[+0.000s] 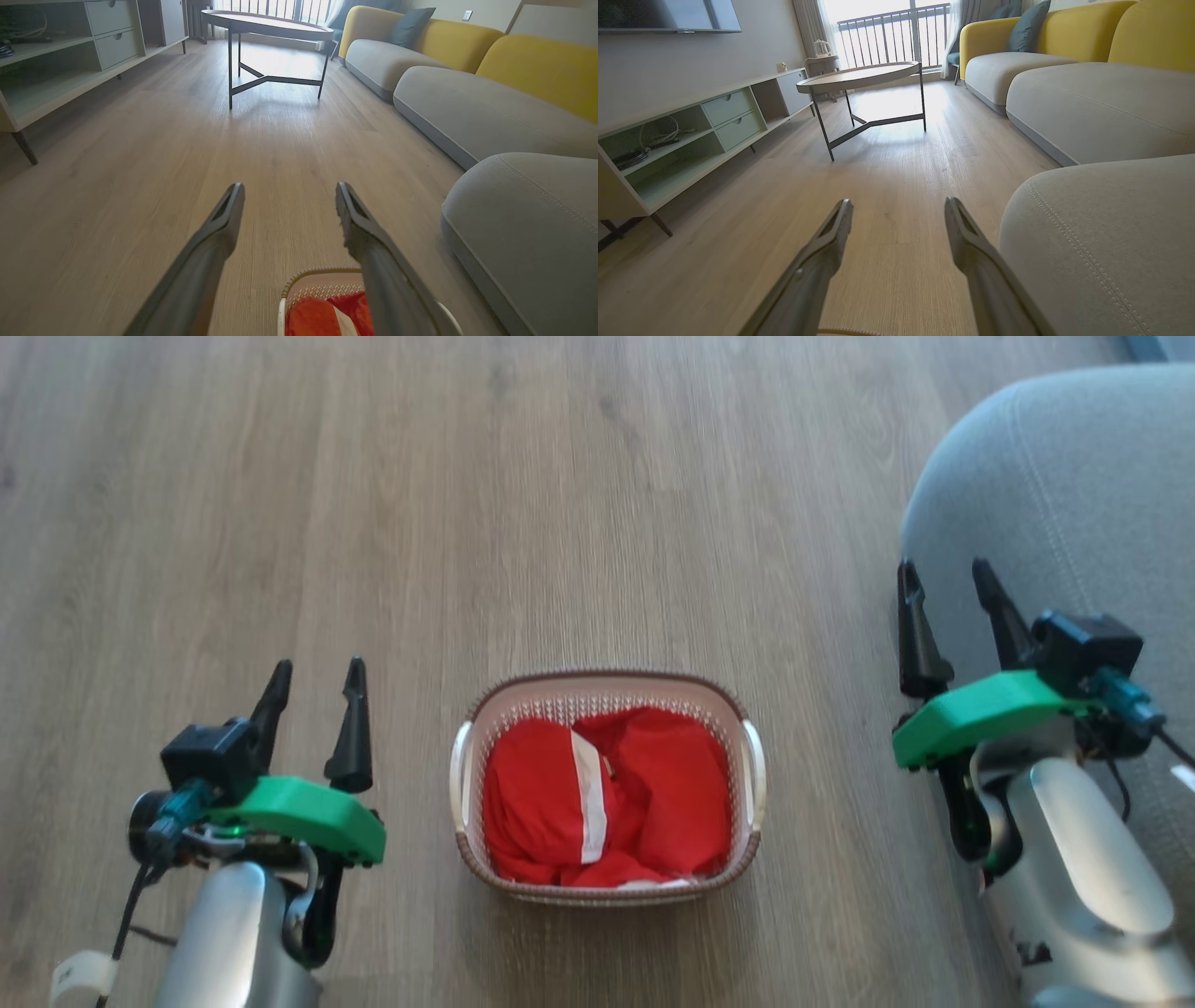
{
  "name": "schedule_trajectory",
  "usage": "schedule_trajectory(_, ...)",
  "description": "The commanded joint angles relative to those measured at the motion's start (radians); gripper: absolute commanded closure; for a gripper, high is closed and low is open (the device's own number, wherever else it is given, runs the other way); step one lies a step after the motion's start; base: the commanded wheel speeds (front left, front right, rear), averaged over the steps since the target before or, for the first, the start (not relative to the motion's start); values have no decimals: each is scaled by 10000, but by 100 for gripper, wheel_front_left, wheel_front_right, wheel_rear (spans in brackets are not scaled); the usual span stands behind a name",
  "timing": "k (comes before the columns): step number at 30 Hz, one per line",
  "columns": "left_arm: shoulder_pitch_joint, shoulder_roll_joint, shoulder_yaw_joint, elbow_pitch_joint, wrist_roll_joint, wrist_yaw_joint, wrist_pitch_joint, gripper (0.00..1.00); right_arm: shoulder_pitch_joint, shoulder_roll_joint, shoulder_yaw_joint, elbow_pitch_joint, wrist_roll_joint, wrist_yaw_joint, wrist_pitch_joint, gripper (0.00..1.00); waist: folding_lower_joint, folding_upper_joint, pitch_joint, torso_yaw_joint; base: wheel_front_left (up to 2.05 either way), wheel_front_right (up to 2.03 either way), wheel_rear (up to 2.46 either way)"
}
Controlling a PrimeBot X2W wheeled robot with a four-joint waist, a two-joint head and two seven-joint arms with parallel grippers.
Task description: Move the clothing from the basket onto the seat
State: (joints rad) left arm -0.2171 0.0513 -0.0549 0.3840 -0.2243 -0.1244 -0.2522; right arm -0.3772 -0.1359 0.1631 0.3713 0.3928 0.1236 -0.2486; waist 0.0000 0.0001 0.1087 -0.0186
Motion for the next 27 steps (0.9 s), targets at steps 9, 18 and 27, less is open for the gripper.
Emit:
schedule_trajectory(9,-1073,51,-367,-202,-168,-63,-95,0,-1055,38,37,-960,-333,71,-132,0,0,-1,1553,-212,0,0,0)
schedule_trajectory(18,-1833,56,-1045,10,-289,-63,-95,0,-1696,326,-109,-1747,-725,71,-132,0,0,-1,3255,-517,0,0,0)
schedule_trajectory(27,-2768,306,-2619,668,-446,-63,-95,0,-2303,520,6,-2388,-891,71,-132,0,0,-1,4624,-837,0,0,0)
